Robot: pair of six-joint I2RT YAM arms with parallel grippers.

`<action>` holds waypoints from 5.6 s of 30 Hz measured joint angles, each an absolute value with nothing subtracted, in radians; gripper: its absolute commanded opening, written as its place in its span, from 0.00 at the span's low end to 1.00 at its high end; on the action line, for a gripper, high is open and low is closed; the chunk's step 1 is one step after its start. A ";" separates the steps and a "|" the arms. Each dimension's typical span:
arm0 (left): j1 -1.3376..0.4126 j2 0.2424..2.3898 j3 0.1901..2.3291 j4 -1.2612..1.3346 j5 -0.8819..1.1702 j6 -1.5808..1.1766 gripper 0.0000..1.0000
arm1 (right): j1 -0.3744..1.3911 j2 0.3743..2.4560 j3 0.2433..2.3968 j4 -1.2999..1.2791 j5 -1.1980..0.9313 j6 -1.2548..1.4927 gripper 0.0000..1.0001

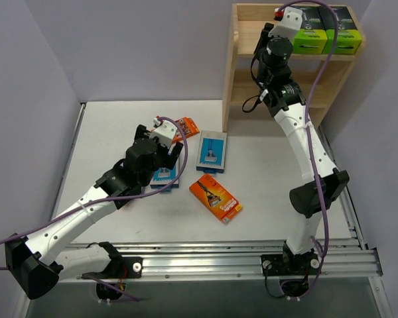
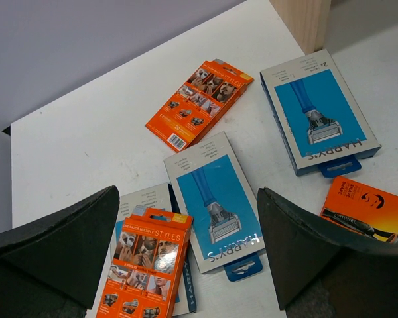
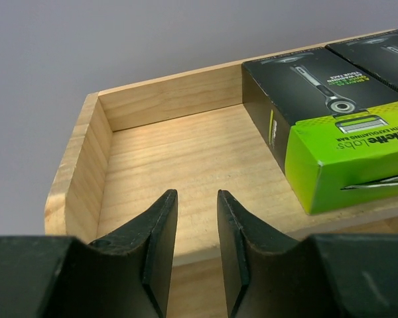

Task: Place and organize the shaving razors onto the shelf
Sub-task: Place the shaving razor onto shelf, then grab a shaving razor with the right arm

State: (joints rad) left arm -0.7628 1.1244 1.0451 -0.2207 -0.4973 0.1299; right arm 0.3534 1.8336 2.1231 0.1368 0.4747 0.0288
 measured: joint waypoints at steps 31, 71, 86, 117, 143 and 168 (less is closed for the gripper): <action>-0.772 1.153 1.045 -0.224 -0.441 0.105 0.94 | 0.271 2.174 2.453 0.170 0.572 -0.051 0.30; -0.772 1.179 1.045 -0.229 -0.450 0.106 0.94 | 0.241 2.123 2.326 0.289 0.460 -0.053 0.48; -0.770 1.143 1.045 -0.228 -0.491 0.118 0.94 | 0.313 1.932 2.165 0.280 0.429 -0.057 0.48; -0.870 0.920 0.931 -0.228 -0.606 0.154 0.94 | 1.126 1.184 0.885 0.247 0.673 0.452 0.55; -0.870 0.641 0.782 -0.168 -0.796 0.157 0.94 | 1.061 1.616 0.644 0.885 0.336 0.993 0.56; -0.918 0.570 0.776 -0.161 -0.801 0.163 0.94 | 0.964 2.026 1.095 0.921 0.020 1.045 0.57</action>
State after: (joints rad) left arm -0.9180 0.5701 0.7765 -0.1608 -0.8009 0.1631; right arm 0.9638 2.0258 1.0950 0.9215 0.0196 1.0454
